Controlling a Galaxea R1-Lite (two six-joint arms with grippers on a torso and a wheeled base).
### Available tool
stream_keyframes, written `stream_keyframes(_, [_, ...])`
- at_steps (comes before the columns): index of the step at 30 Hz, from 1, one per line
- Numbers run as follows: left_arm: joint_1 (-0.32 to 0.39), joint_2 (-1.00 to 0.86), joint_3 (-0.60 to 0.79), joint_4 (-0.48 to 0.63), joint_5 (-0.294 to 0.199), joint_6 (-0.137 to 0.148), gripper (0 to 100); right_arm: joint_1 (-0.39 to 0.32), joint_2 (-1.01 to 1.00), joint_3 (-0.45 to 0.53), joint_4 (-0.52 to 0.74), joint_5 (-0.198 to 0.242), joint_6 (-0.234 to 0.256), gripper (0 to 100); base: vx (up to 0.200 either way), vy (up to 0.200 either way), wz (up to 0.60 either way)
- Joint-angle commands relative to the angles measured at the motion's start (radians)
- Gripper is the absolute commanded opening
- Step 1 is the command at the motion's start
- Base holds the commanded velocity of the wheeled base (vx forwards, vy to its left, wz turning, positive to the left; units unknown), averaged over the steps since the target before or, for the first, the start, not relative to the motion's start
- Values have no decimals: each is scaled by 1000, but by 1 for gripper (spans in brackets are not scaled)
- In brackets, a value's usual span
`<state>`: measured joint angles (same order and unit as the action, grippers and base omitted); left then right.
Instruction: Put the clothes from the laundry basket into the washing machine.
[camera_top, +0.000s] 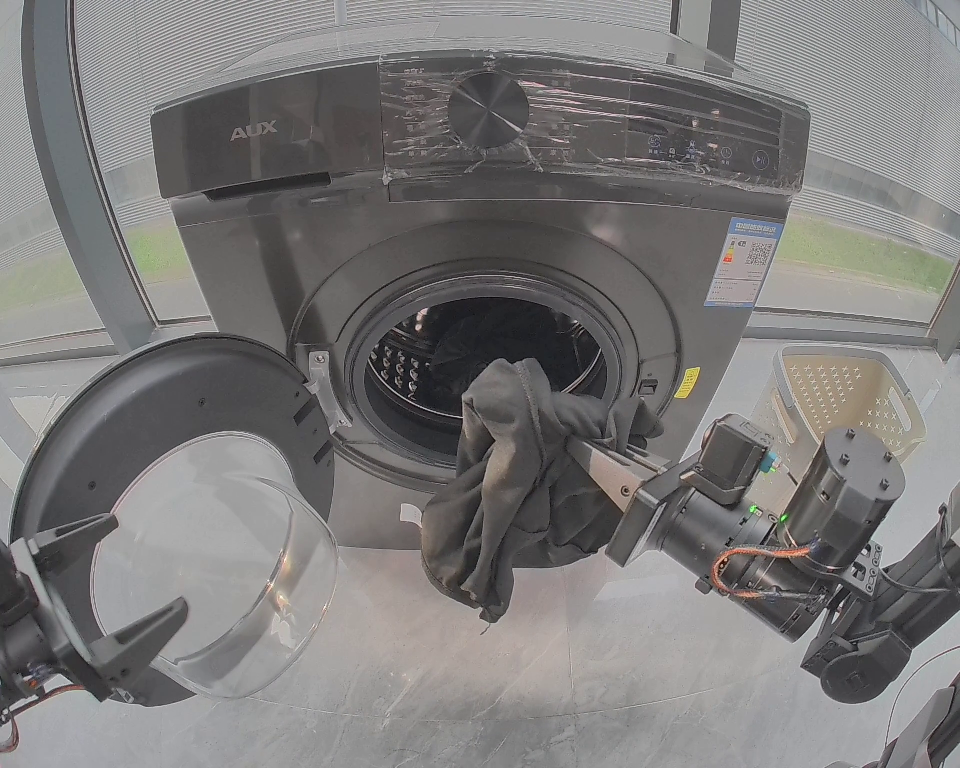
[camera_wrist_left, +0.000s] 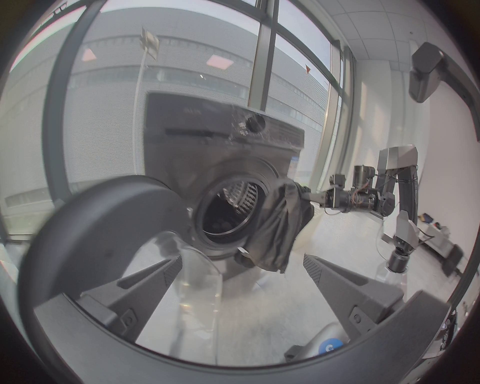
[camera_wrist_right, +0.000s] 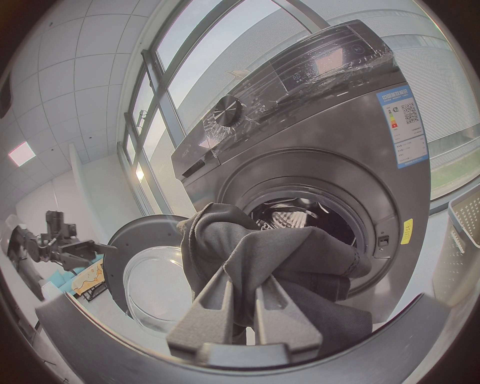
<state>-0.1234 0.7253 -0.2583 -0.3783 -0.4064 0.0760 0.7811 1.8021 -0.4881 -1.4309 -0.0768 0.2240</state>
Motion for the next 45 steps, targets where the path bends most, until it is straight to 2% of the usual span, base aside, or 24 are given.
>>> stream_keyframes(1, [-211, 442, 5, -200, -3, 10, 100, -2, 29, -75, -3, 32, 8, 0, 0, 0, 0])
stream_keyframes(2, [-246, 513, 5, -244, 17, 8, 100, -3, 28, -78, -5, 29, 6, 0, 0, 0, 0])
stream_keyframes(7, [-326, 695, -2, -373, 47, 4, 100, -6, 26, -79, -3, 26, 6, 0, 0, 0, 0])
stream_keyframes(13, [-412, 893, -19, -560, 98, -51, 100, -20, 23, -78, -3, 25, 6, 0, 0, 0, 0])
stream_keyframes(14, [-412, 893, -19, -560, 98, -51, 100, -20, 23, -78, -3, 25, 6, 0, 0, 0, 0])
stream_keyframes(17, [-432, 1008, -42, -674, 141, -65, 100, -25, 11, -67, -3, 23, 6, 0, 0, 0, 0])
stream_keyframes(20, [-438, 1056, -67, -729, 156, -102, 100, -28, -12, -60, 0, 23, 5, 0, 0, 0, 0])
stream_keyframes(21, [-440, 1059, -68, -732, 156, -107, 100, -28, -14, -58, 0, 23, 5, 0, 0, 0, 0])
stream_keyframes(22, [-452, 1076, -87, -743, 156, -136, 100, -28, -23, -55, 1, 23, 5, 0, 0, 0, 0])
stream_keyframes(24, [-460, 1091, -116, -746, 158, -174, 100, -28, -30, -53, 4, 23, 5, 0, 0, 0, 0])
stream_keyframes(25, [-461, 1092, -121, -746, 158, -180, 100, -28, -30, -53, 4, 23, 5, 0, 0, 0, 0])
stream_keyframes(26, [-464, 1102, -137, -746, 159, -202, 100, -28, -37, -50, 4, 23, 3, 0, 0, 0, 0])
stream_keyframes(32, [-466, 1168, -190, -749, 166, -212, 100, -22, -38, -52, 0, 23, 3, 0, 0, 0, 0])
stream_keyframes(34, [-463, 1198, -222, -749, 193, -219, 100, -17, -38, -49, -3, 23, 3, 0, 0, 0, 0])
stream_keyframes(37, [-464, 1227, -260, -758, 230, -259, 100, -16, -37, -50, -3, 23, 3, 0, 0, 0, 0])
stream_keyframes(38, [-464, 1231, -263, -760, 232, -263, 100, -16, -37, -50, -3, 23, 3, 0, 0, 0, 0])
stream_keyframes(39, [-464, 1240, -276, -769, 235, -283, 100, -14, -35, -50, -3, 23, 3, 0, 0, 0, 0])
stream_keyframes(45, [-466, 1296, -292, -804, 235, -292, 100, -9, -35, -50, -3, 23, 3, 0, 0, 0, 0])
